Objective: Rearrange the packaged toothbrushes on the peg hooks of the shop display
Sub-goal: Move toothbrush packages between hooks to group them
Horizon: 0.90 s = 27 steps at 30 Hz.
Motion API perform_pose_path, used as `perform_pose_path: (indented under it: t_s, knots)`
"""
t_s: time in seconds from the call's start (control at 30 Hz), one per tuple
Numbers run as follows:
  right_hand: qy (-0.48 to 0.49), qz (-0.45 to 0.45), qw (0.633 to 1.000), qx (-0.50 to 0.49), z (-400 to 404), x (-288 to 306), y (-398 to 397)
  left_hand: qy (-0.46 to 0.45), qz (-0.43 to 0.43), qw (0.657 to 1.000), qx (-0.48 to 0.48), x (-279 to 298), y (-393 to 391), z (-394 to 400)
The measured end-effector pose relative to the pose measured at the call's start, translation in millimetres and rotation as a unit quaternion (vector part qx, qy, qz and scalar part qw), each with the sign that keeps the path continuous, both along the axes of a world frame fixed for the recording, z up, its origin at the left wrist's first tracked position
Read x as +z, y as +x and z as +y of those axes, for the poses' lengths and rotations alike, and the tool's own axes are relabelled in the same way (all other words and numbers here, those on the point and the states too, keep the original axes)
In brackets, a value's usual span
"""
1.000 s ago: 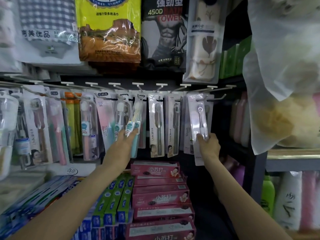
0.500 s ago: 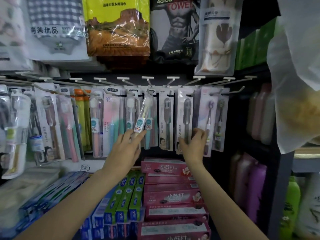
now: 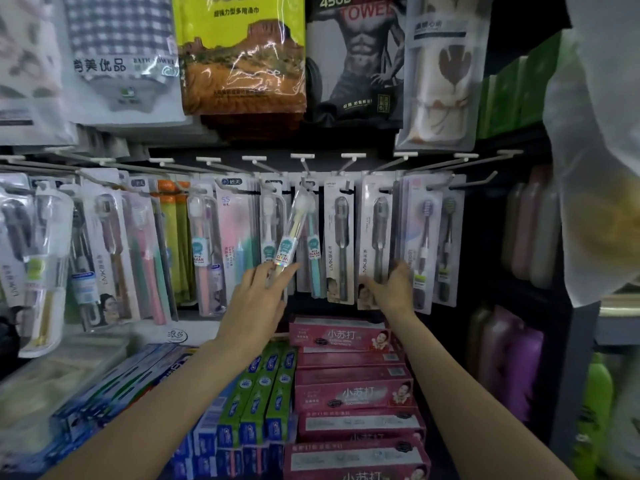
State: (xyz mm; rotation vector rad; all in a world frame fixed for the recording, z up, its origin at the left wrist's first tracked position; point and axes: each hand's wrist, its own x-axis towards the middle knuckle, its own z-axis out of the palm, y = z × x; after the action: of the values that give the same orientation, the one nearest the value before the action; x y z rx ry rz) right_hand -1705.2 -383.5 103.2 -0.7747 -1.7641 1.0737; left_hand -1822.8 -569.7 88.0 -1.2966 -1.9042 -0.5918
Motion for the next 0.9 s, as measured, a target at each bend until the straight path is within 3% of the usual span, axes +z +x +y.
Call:
perform_pose_path:
  t_s: [0.7, 0.9]
  knots:
    - [0.125, -0.094, 0.98, -0.121, 26, 13, 66, -0.009, 0.024, 0.998, 0.065, 2, 1, -4]
    - [0.095, -0.089, 0.991, 0.016, 2, 5, 50, 0.021, -0.032, 0.995, 0.09, 0, 12, 3]
